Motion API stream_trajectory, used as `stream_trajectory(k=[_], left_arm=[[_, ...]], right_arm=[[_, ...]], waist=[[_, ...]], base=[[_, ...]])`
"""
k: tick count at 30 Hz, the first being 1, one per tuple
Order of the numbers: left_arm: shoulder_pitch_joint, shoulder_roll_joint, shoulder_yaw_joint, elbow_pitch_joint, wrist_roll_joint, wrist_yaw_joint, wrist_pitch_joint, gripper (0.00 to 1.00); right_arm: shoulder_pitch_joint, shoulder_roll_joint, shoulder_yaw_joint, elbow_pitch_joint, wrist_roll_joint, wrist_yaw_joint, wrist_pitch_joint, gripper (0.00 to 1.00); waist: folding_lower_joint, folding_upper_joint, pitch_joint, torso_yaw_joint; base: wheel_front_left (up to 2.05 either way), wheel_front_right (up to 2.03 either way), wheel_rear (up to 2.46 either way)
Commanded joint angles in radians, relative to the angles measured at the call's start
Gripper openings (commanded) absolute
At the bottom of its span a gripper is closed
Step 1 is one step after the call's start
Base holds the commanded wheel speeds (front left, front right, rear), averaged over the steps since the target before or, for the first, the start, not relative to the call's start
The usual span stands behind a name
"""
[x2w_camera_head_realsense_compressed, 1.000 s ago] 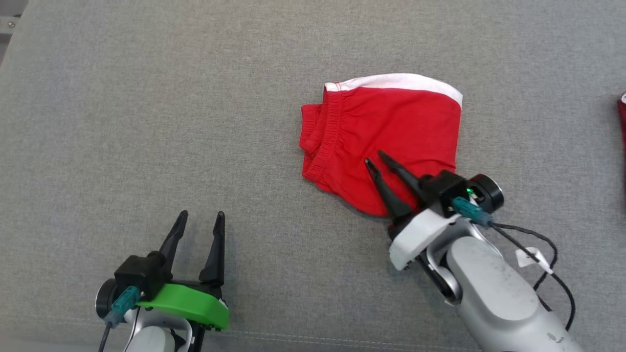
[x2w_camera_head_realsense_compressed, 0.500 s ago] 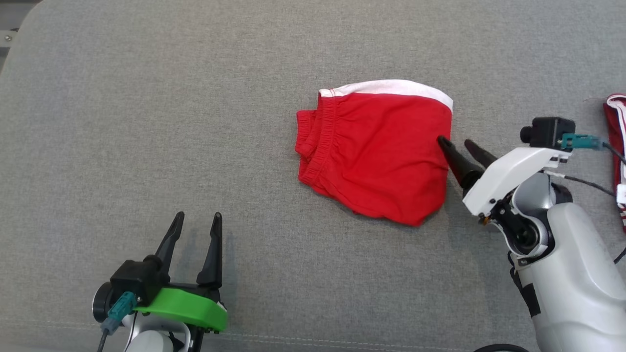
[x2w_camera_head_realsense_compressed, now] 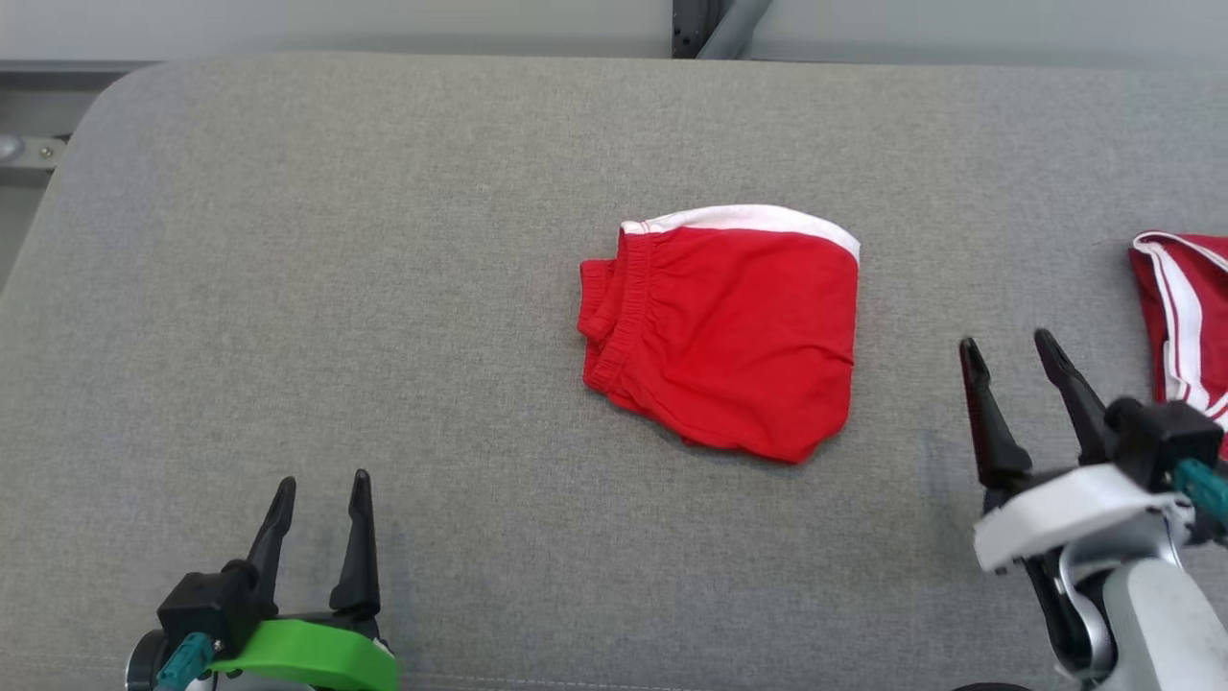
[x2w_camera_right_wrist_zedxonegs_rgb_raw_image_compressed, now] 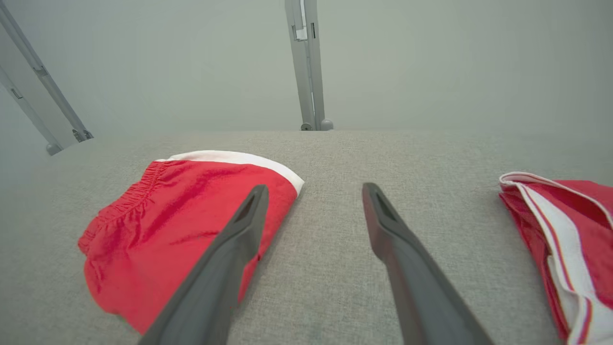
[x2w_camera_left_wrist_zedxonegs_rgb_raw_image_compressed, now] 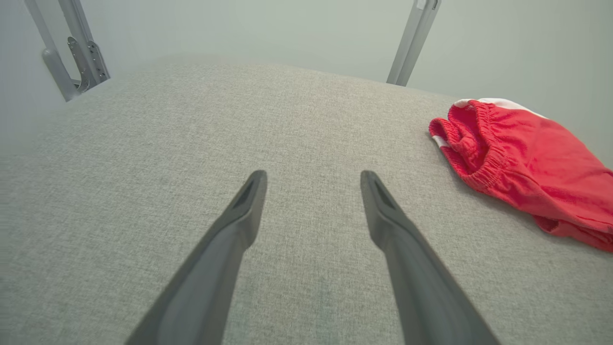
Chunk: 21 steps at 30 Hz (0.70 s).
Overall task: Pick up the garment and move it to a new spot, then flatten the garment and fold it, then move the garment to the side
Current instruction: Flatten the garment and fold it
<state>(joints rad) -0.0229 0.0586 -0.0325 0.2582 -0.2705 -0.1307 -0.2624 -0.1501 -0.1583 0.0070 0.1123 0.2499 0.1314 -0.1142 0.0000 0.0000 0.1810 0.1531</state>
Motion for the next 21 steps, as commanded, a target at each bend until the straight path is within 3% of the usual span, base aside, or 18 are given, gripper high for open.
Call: stream_trajectory(k=[1, 9, 21], left_arm=[[0.021, 0.000, 0.013, -0.005, 0.007, 0.000, -0.002, 1.00], [0.063, -0.004, 0.054, 0.005, 0.022, 0.000, -0.002, 1.00], [0.037, -0.002, 0.052, 0.015, 0.036, 0.000, -0.002, 1.00]], right_arm=[[0.034, -0.004, -0.015, 0.010, -0.030, -0.002, -0.031, 1.00], [0.129, 0.039, -0.125, 0.139, -0.163, -0.001, -0.146, 1.00], [0.119, 0.044, -0.108, 0.170, -0.223, -0.002, -0.151, 1.00]], waist=[[0.0000, 0.0000, -0.039, -0.023], [0.0000, 0.0000, -0.081, -0.062], [0.0000, 0.0000, -0.092, -0.063]], base=[[0.00, 0.00, 0.00], [0.00, 0.00, 0.00], [0.00, 0.00, 0.00]])
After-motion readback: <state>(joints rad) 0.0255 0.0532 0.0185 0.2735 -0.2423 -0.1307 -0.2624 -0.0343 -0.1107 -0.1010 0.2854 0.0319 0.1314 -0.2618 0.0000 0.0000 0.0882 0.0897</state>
